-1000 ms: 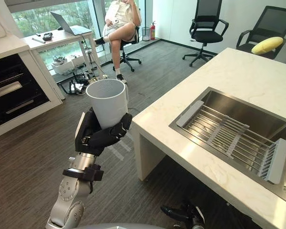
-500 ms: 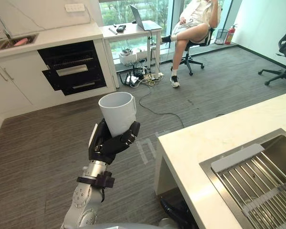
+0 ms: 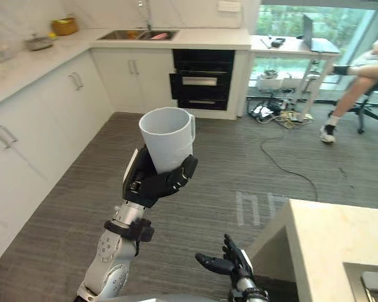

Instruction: Walk over to the sink, pick up the cup, carry it to the dishwasher, place the cup inside the dishwasher, then close the dishwasher door

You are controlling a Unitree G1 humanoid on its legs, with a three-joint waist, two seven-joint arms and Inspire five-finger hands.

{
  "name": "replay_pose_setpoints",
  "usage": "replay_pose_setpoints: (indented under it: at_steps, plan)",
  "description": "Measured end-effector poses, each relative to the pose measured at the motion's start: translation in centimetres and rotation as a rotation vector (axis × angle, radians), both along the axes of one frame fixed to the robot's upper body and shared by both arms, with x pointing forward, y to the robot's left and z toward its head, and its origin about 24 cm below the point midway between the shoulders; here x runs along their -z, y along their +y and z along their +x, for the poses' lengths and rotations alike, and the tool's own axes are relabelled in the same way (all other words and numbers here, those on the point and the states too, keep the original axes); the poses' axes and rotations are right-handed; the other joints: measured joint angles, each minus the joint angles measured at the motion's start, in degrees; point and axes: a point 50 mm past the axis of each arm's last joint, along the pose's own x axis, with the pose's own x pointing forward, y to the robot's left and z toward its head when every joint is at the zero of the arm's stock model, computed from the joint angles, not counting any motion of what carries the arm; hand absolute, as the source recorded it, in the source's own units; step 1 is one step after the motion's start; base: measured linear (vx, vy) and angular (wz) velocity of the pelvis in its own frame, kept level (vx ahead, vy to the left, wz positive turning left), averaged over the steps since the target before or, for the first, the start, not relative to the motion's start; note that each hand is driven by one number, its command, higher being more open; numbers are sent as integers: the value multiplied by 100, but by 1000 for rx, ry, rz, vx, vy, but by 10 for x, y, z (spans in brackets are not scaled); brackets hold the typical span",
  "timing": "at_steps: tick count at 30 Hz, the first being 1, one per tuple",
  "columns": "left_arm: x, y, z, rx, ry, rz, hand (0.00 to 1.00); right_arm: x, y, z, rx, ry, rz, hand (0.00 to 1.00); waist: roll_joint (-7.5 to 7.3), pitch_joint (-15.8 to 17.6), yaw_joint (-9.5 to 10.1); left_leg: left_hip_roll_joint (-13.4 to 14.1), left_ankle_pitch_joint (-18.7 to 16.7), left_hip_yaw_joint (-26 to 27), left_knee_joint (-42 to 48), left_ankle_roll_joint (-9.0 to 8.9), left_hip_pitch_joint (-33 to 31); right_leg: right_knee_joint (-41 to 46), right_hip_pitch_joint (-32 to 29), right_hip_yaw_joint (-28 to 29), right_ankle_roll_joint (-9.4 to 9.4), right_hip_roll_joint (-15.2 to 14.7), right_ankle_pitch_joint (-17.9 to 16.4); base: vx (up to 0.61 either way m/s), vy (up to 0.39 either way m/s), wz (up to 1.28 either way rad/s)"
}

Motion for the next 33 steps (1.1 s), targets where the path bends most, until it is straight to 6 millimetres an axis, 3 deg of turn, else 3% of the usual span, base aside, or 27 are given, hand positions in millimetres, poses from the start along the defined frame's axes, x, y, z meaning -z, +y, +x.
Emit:
replay_pose_setpoints:
  at_steps: [4,7,9,12,14,16,18,22,31,32,33]
  plan:
    - [7,-6,-1,13,52,25,0,2,6,-6,-48,22,-8,100,-57,54,-53,-148,30,-274,2,65,78,958,-250,353,-44,-154,-30,-1,53,22]
    - [18,-14,-3,63,95,58,0,3,5,-12,-45,38,-19,100,-79,77,-183,-125,32,-758,60,80,74,1547,-492,820,-263,11,-113,43,-6,73]
    - [29,-16,-4,83,143,88,0,4,4,-13,-32,43,-31,100,-104,181,-161,-39,31,-924,60,80,70,1273,-505,1143,-158,380,-324,37,-90,63]
    - [36,-14,-3,85,176,113,0,4,8,-13,-30,42,-29,100,-233,243,-135,-124,32,-888,69,80,52,637,-455,1187,-165,542,-325,16,-102,48]
    - [40,-13,-7,95,198,111,0,1,7,-10,-44,25,-37,100,-176,266,-117,-140,43,-723,1,66,136,553,-415,1256,-133,556,-216,43,-107,28]
    - [44,-14,-12,116,211,107,0,1,5,-9,-46,23,-41,100,-81,223,18,-25,116,-528,0,-3,237,357,-253,1298,-125,647,-149,74,-104,-13]
    - [44,-13,-15,119,215,101,0,0,8,-7,-47,15,-33,100,-63,184,21,83,144,-452,0,26,290,73,-88,1333,-144,758,-22,74,-113,-24]
    - [41,-14,-15,138,193,94,0,-2,6,0,-44,0,-40,100,-77,162,0,283,156,-184,2,-13,292,-395,37,1569,-196,958,261,83,-105,-36]
    - [37,-13,-13,157,165,90,0,1,-9,-5,23,29,-76,100,-71,147,-21,509,206,-70,22,-184,349,-543,103,1715,-336,1177,363,26,-76,-11]
    - [64,3,-12,108,271,159,0,13,-13,-10,24,103,-92,100,8,184,-14,583,243,-81,-4,-259,371,-581,88,1685,-372,1254,372,0,0,0]
    - [64,3,-12,108,271,159,0,13,-13,-10,24,103,-92,100,8,184,-14,583,243,-81,-4,-259,371,-581,88,1685,-372,1254,372,0,0,0]
